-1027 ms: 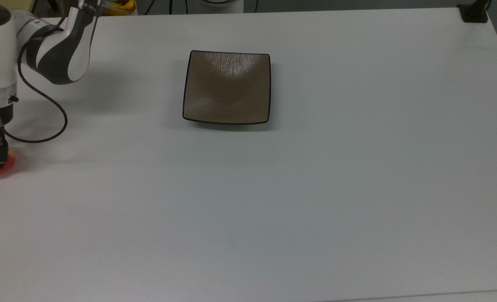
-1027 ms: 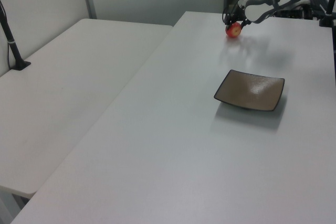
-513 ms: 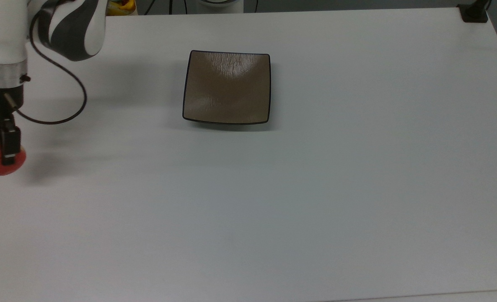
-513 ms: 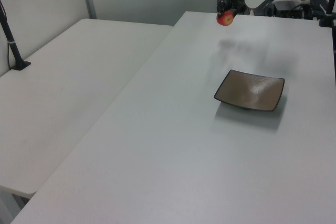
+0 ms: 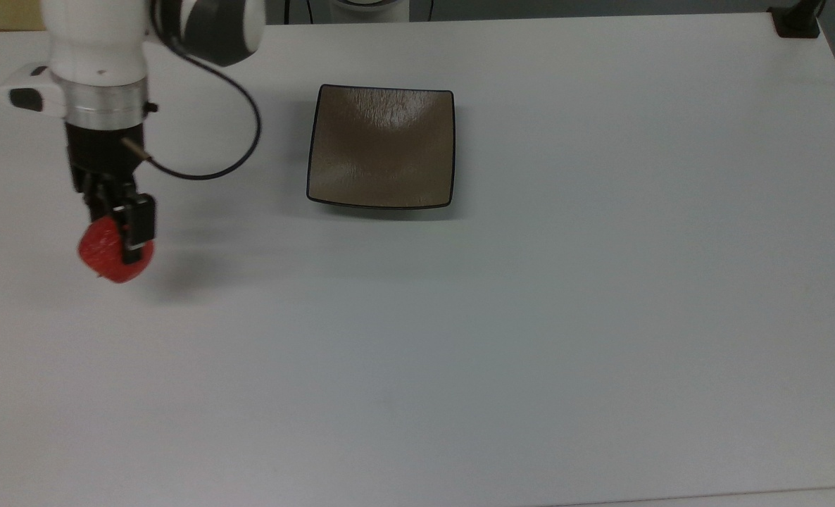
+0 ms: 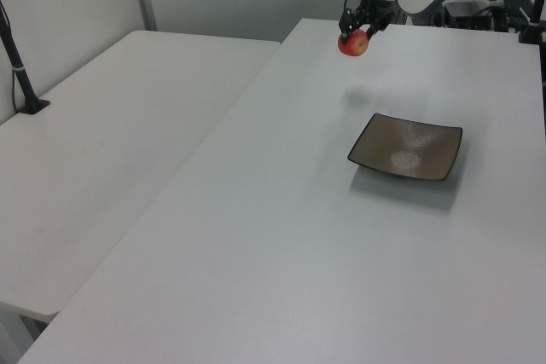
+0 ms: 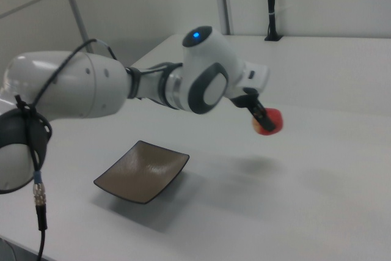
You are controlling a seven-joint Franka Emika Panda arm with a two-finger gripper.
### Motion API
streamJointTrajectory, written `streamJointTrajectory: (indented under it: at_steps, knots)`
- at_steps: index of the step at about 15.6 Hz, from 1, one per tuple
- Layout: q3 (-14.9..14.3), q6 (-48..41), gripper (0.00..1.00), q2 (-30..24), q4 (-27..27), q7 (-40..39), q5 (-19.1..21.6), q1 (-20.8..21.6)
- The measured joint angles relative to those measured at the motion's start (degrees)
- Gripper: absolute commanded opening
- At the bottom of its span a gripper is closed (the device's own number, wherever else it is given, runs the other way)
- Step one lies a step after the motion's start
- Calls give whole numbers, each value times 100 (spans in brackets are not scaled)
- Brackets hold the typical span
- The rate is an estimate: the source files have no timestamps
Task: Apples placed on a ceramic plate
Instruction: 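Lift the apple and carry it over the brown plate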
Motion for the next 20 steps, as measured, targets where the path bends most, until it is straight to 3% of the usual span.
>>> streamJointTrajectory:
  at_steps: [5,12,14,16,17,20]
  knots:
    - [412,-892,73,-441,-281,10,0,317]
    - [541,-1715,73,-1018,-1016,21,-1,1348]
    - [590,-1924,77,-1150,-1157,21,-1,1541]
    - [702,-1988,96,-1293,-1394,21,-1,1660]
    - [742,-2000,100,-1348,-1502,22,-1,1706]
    - [800,-2023,100,-1409,-1673,22,-1,1790]
